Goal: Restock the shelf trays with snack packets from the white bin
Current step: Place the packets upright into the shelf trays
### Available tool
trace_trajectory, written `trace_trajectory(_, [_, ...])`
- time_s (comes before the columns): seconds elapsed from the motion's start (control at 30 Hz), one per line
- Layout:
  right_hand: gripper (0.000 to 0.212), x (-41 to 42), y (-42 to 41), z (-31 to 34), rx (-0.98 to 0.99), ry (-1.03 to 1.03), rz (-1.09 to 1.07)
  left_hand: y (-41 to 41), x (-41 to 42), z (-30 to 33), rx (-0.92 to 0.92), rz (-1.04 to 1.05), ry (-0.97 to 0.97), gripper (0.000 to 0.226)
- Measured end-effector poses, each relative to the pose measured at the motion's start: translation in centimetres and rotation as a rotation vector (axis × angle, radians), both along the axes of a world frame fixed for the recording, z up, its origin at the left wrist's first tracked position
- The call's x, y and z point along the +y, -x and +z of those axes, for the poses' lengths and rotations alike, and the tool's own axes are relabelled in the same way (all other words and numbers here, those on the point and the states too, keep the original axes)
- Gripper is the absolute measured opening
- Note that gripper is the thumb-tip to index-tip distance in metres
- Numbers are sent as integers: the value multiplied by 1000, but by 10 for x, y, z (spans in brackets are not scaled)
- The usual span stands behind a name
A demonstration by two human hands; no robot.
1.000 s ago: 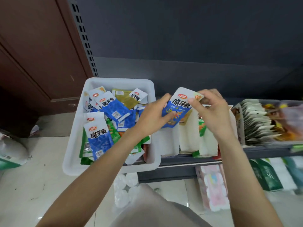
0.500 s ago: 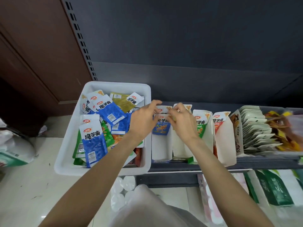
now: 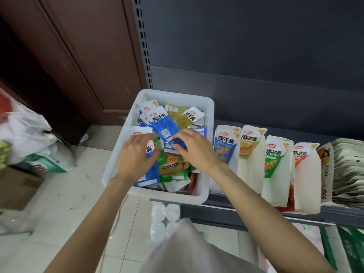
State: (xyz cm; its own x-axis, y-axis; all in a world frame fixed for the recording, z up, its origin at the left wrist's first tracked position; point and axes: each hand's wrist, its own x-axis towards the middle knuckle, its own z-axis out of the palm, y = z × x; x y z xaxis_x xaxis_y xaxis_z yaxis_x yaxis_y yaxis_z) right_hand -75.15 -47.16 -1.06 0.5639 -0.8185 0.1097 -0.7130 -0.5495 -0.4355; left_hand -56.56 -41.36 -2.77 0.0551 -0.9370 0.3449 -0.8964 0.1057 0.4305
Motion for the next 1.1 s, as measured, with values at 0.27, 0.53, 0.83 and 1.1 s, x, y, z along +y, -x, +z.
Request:
trace_trajectory(0.27, [74,-47,-64,-29,396,-82,-54,-12,-6,-17,-162,-1,-419,58])
trace_trajectory(0.53, [29,-12,-18,11,-211,-131,-448,0,-14,3,569,230,-352,35])
trace_trajectory(0.83, [26,46,39,36,-768,-607,-300,61,-22,56,1038,-112,-99,20])
trace_trajectory(1.1, [48,53,113,67,-704,7,-554,135,-37,69,657,-508,-221,25])
